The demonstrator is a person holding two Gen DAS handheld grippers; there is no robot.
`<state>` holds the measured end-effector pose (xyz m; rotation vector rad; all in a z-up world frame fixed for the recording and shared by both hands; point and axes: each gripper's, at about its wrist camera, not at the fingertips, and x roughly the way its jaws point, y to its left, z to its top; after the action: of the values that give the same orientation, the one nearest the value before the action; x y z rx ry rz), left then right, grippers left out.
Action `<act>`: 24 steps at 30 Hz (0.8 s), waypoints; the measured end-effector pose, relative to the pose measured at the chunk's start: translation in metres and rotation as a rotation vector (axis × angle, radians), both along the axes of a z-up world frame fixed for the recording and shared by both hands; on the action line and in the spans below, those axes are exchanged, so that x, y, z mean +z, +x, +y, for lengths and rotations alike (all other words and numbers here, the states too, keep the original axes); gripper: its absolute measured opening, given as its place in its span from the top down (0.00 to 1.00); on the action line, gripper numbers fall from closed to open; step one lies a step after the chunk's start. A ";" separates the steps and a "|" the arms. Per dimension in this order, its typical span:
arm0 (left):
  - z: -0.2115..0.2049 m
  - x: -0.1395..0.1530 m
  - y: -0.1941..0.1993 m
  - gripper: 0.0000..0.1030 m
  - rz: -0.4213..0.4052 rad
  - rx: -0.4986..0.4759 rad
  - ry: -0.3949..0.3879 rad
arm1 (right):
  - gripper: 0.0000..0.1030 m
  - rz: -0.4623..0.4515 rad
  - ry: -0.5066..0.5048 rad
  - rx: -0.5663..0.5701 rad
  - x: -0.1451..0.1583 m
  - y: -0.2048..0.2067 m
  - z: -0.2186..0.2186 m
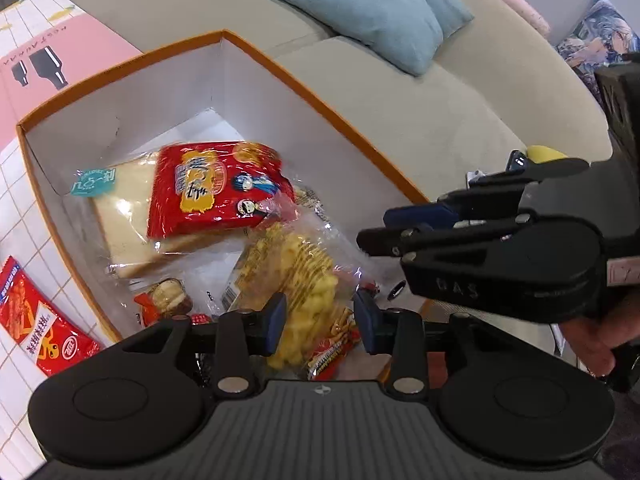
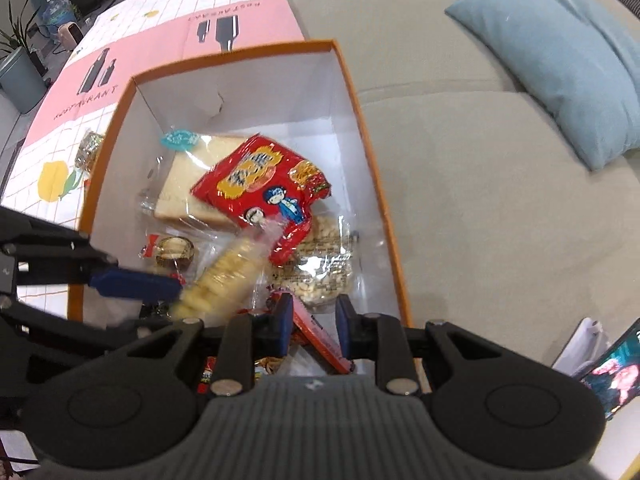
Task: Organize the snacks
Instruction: 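Lower both tools into the box and open them to drop the snacks, then withdraw both tools from the box toward the nut bag and spicy-strip bag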
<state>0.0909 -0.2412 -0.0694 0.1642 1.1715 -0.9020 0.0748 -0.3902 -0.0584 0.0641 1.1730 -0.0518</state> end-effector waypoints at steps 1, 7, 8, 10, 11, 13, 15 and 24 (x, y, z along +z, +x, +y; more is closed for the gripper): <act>0.002 0.002 -0.002 0.58 -0.020 0.002 0.011 | 0.79 -0.008 0.002 0.002 0.004 -0.001 0.001; 0.026 0.027 -0.010 0.58 -0.131 0.054 0.037 | 0.72 -0.033 0.033 0.006 0.018 -0.004 0.007; 0.031 0.031 -0.010 0.58 -0.147 0.069 0.038 | 0.72 -0.028 0.046 0.009 0.017 -0.003 0.008; 0.042 0.039 -0.010 0.58 -0.169 0.104 0.038 | 0.72 0.005 0.070 0.019 0.008 -0.001 0.013; 0.049 0.042 -0.009 0.58 -0.180 0.126 0.039 | 0.71 0.028 0.079 0.025 0.003 0.001 0.016; 0.061 0.047 -0.006 0.58 -0.192 0.163 0.040 | 0.71 0.057 0.087 0.041 -0.007 0.001 0.022; 0.074 0.052 -0.004 0.58 -0.202 0.201 0.041 | 0.85 0.083 0.099 0.041 -0.017 0.002 0.026; 0.109 0.057 0.001 0.58 -0.236 0.294 0.083 | 0.87 0.124 0.097 0.006 -0.046 0.022 0.038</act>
<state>0.0918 -0.1321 -0.0124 0.1566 0.9820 -0.5595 0.0971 -0.3527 -0.1044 0.1448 1.2992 0.0063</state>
